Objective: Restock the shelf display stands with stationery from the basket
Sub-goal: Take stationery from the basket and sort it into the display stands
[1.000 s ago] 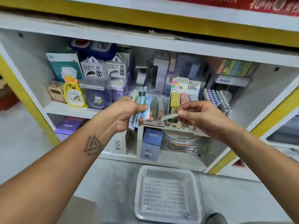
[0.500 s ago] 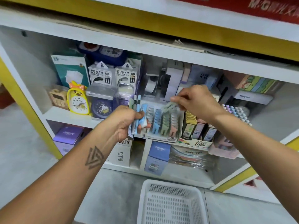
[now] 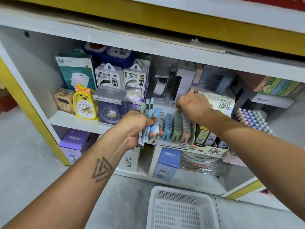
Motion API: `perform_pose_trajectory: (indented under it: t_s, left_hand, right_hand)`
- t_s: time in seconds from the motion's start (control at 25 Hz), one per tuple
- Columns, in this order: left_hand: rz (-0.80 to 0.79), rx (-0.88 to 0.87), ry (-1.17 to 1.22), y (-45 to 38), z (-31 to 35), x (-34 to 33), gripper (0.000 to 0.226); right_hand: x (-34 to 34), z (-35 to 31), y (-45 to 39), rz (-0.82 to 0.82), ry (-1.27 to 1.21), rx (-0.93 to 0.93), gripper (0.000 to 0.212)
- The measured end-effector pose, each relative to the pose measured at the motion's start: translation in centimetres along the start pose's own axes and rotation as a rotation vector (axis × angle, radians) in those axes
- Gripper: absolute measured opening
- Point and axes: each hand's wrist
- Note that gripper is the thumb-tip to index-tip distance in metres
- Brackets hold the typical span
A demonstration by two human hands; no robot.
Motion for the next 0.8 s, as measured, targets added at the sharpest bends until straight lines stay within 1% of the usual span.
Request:
perform_pose_trajectory:
  t_s: [0.24, 0.36, 0.56, 0.72, 0.76, 0.8]
  left_hand:
    - [-0.013, -0.007, 0.000, 0.2, 0.0, -0.3, 0.021]
    - [-0.048, -0.020, -0.004, 0.2, -0.1, -0.5, 0.021]
    - [-0.061, -0.029, -0.018, -0.1, -0.2, -0.8, 0.023]
    - [-0.060, -0.035, -0.062, -0.3, -0.5, -1.0, 0.029]
    - [-0.060, -0.036, -0.073, -0.4, -0.6, -1.1, 0.031]
    - [-0.058, -0.036, -0.089, -0.5, -0.7, -1.1, 0.032]
  right_hand:
    - [0.4, 0.2, -0.6, -0.044, -0.052, -0.015, 0.028]
    - [0.0, 0.0, -0.9, -0.024, -0.070, -0.038, 0.031]
    - [-0.9, 0.1, -1.1, -0.013, -0.088, -0.045, 0.021]
    - [-1.1, 0.1, -1.0, -0.069, -0.024, 0.011, 0.030]
    - [-0.8, 0.1, -0.7, -0.034, -0.058, 0.028, 0.031]
    - [-0.2, 0.2, -0.4, 0.052, -0.196, 0.034, 0.029]
Point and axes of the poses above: each hand's wrist, its own y-axis away from the middle knuckle, its own x-axis out of the back of the hand, z = x × y, and after that the axes turned 10 degrees about -z, right-handed
